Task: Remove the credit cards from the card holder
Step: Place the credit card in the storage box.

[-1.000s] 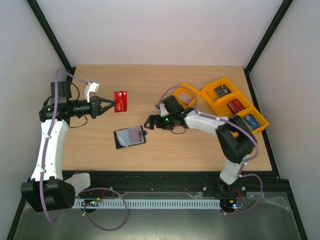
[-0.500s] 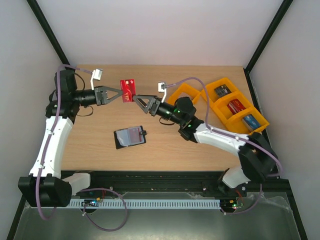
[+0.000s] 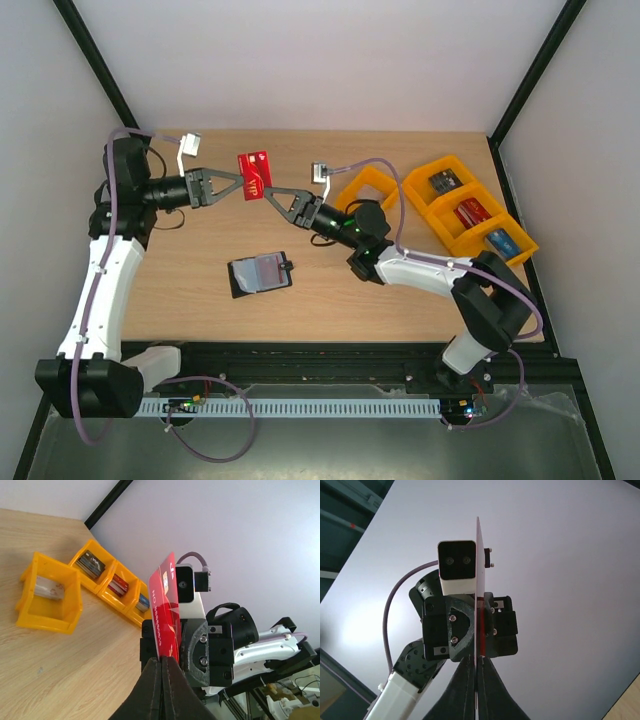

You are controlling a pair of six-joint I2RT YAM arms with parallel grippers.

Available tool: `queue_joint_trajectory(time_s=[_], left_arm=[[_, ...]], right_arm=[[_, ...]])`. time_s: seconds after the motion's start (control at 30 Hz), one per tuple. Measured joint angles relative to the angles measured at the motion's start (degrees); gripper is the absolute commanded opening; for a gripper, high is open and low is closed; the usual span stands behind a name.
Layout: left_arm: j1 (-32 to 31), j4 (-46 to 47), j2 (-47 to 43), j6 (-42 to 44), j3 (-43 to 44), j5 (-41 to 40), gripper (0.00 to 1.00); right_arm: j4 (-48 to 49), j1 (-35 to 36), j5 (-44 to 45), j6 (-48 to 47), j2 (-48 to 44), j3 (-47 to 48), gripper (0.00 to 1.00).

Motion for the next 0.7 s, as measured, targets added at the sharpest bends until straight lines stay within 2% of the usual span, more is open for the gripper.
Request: queue_joint_trajectory(time_s=[0.1, 0.17, 0.23, 0.4, 0.47, 0.63, 0.7], left_arm=[[0.0, 0.0, -0.5, 0.7, -0.4, -0.4, 0.95], [-0.1, -1.0, -0.6, 1.8, -0.9, -2.1, 0.99], [-0.1, -2.9, -0.6, 4.6, -1.6, -5.3, 1.0], [-0.1, -6.8, -0.2, 14.4, -5.3, -17.1, 1.0], [-0.1, -7.6, 0.4, 17.7, -6.8, -20.1, 1.0], [-0.7, -10.7, 1.4, 25.2, -7.8, -23.1, 0.99], [-2.8, -11.9, 1.4, 28.2, -7.6, -24.9, 1.0]], right_arm=[[-1.9, -1.5, -1.4, 0.3, -0.4, 0.1, 0.02], [-8.7, -4.0, -2.6, -1.7, -2.3, 0.6, 0.02], [-24.2, -9.4, -3.6, -6.7, -5.1, 4.3, 0.02], [-63.1, -32.2, -7.9, -26.3, -6.4, 21.8, 0.02], [-75.8, -40.4, -7.5, -34.0, -6.3, 26.5, 0.02], [-97.0, -53.8, -1.0, -45.8, -5.9, 28.7, 0.02], [-101.9, -56.7, 1.9, -48.4, -5.4, 28.8, 0.02]])
